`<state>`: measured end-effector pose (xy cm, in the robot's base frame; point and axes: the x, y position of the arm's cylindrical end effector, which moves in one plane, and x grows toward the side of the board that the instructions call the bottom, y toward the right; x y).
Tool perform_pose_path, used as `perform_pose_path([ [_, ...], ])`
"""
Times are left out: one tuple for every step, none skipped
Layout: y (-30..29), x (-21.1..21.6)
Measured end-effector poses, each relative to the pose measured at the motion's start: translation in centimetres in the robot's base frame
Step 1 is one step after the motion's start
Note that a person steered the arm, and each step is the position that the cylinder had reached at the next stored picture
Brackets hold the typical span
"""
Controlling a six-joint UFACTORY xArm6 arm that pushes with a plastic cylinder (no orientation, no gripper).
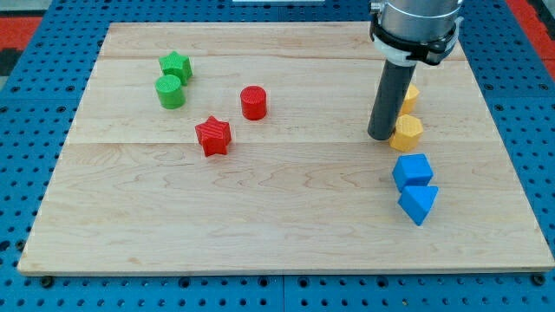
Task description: Move the red circle and green star above the red star in a line
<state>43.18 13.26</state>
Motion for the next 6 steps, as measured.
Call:
perform_pose_path([
  [0.0,0.0],
  [0.0,-0.2],
  [-0.5,-1.2],
  [-4.5,-4.5],
  [-8.9,-5.8],
  [-13.3,-5.5],
])
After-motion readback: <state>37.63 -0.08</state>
